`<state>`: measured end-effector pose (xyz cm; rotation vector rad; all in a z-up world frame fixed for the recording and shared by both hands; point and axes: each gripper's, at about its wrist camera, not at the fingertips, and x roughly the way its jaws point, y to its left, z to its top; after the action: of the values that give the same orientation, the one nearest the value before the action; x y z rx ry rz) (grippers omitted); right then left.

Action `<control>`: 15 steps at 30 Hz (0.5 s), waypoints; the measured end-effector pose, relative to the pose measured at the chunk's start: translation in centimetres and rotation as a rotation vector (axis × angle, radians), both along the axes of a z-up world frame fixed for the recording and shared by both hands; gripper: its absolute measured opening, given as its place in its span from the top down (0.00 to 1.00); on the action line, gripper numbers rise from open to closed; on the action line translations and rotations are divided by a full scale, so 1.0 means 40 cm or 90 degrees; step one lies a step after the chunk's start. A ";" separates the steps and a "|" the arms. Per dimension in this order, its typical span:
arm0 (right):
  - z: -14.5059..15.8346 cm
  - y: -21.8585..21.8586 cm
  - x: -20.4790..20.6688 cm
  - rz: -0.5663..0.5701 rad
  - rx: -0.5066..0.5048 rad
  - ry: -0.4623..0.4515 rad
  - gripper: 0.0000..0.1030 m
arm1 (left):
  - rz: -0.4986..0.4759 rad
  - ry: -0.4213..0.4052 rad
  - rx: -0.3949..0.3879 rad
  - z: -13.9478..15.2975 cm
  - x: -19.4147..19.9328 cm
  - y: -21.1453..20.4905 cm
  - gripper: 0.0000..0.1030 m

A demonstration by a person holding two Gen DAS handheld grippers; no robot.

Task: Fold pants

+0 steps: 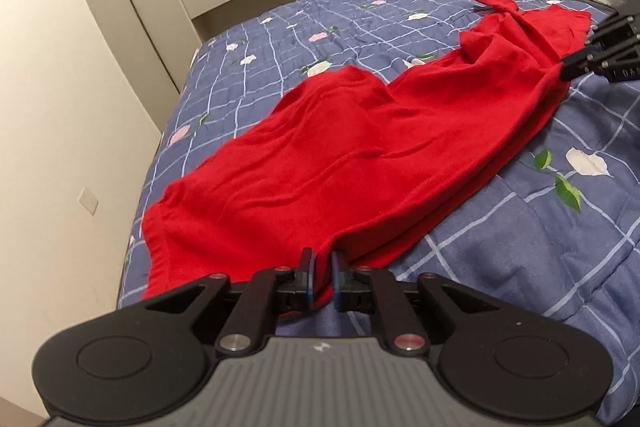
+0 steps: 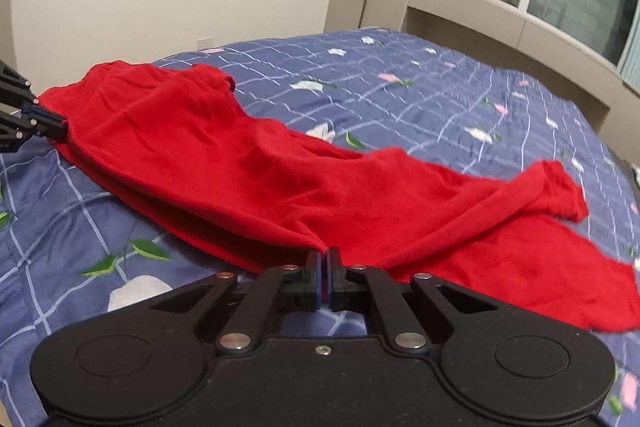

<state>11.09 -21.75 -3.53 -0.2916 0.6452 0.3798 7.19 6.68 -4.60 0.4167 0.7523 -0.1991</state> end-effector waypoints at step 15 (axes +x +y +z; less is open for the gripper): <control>0.025 -0.086 -0.020 -0.067 0.081 -0.031 0.01 | -0.061 -0.014 -0.118 0.077 0.043 -0.184 0.02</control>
<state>10.28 -25.21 -2.52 -0.1447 0.5839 0.3100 8.90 -0.67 -1.51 0.2778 0.6865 -0.3509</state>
